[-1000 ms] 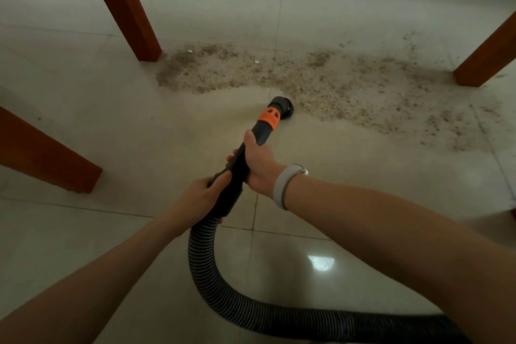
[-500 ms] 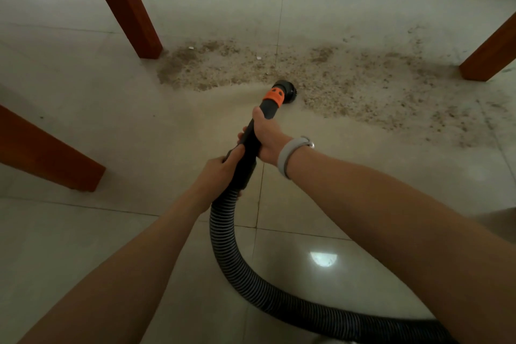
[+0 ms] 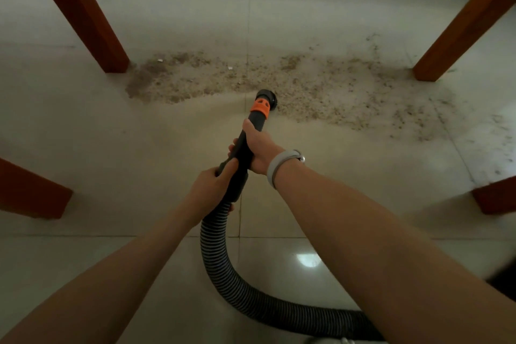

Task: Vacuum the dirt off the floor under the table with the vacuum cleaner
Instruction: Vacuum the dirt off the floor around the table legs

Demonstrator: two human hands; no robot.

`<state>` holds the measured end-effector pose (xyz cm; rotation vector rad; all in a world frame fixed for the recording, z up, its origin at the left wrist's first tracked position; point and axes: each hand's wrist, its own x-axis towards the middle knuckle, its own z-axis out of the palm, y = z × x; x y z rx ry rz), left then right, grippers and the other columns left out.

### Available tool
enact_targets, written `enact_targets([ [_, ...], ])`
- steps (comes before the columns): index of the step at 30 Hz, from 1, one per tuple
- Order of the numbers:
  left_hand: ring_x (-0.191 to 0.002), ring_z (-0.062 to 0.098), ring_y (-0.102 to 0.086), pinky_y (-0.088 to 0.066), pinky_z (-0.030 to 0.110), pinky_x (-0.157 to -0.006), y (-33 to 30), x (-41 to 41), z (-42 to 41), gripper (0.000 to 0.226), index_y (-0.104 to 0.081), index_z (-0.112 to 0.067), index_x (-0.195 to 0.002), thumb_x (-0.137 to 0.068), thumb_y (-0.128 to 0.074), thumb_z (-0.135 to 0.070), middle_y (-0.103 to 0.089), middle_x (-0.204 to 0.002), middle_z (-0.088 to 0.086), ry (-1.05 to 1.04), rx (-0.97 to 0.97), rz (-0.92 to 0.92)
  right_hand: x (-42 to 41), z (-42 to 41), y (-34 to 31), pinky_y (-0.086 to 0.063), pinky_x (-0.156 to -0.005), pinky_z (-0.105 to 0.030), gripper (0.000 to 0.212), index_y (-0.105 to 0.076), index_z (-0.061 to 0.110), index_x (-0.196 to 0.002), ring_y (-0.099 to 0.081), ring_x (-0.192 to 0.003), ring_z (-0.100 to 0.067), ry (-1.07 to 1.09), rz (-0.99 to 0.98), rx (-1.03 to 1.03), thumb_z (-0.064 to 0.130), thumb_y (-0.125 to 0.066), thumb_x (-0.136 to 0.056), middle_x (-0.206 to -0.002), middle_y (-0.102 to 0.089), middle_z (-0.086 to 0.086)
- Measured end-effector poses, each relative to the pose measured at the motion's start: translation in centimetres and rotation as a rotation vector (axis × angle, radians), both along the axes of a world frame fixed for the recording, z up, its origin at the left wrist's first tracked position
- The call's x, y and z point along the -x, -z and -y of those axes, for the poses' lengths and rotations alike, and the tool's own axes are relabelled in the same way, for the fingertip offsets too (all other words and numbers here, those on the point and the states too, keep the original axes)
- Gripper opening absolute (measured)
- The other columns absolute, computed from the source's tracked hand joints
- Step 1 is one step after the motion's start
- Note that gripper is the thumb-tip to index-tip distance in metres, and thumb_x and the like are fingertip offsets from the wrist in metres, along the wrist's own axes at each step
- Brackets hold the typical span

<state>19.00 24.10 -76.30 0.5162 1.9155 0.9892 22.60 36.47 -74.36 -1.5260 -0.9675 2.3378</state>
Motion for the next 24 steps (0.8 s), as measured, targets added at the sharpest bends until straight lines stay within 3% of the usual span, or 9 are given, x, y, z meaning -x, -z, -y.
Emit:
enact_targets([
  [7, -0.044, 0.019, -0.06, -0.054, 0.03, -0.047, 1.9, -2.8, 3.1, 0.035, -0.057, -0.011, -0.082, -0.098, -0.041, -0.038, -0.063, -0.063, 0.011, 0.032, -0.035, -0.032, -2.6, 3.2, 1.9, -0.051, -0.085, -0.042, 0.031, -0.043, 0.005, -0.112, -0.055, -0.067, -0.022, -0.019, 0.034, -0.043, 0.033, -0.043, -0.1, -0.08, -0.052, -0.008],
  [10, -0.043, 0.019, -0.06, -0.055, 0.03, -0.047, 1.8, -3.5, 3.5, 0.036, -0.058, -0.008, -0.087, -0.098, -0.042, -0.039, -0.063, -0.064, 0.011, 0.055, -0.043, -0.042, -3.4, 3.2, 1.6, -0.05, -0.083, -0.041, 0.032, -0.043, 0.005, -0.112, -0.056, -0.069, -0.023, -0.033, 0.014, -0.012, 0.034, -0.044, -0.099, -0.082, -0.052, -0.009],
  [15, -0.058, 0.03, -0.064, -0.058, 0.045, -0.066, 1.0, -1.3, 1.6, 0.042, -0.058, -0.01, -0.079, -0.095, -0.044, -0.046, -0.065, -0.071, 0.015, 0.043, -0.014, -0.077, -2.0, 1.6, 0.1, -0.05, -0.081, -0.039, 0.032, -0.041, 0.005, -0.115, -0.055, -0.07, -0.024, -0.016, 0.007, -0.013, 0.034, -0.043, -0.1, -0.084, -0.051, -0.011],
  [20, -0.055, 0.023, -0.061, -0.054, 0.028, -0.053, -1.0, 0.4, -1.9, 0.046, -0.059, -0.008, -0.08, -0.094, -0.045, -0.05, -0.063, -0.069, 0.009, 0.007, 0.048, -0.119, 0.1, -1.2, -1.2, -0.049, -0.078, -0.037, 0.034, -0.043, 0.006, -0.117, -0.054, -0.069, -0.023, -0.046, -0.002, -0.058, 0.035, -0.041, -0.1, -0.084, -0.05, -0.01],
  [24, -0.054, 0.027, -0.063, -0.058, 0.037, -0.062, -1.8, -0.8, -2.6, 0.048, -0.057, -0.007, -0.079, -0.093, -0.047, -0.052, -0.065, -0.071, 0.013, 0.045, 0.051, -0.117, -1.1, -1.8, -1.3, -0.05, -0.065, -0.037, 0.036, -0.044, 0.005, -0.114, -0.053, -0.068, -0.022, 0.004, -0.011, -0.026, 0.038, -0.041, -0.1, -0.083, -0.05, -0.009],
])
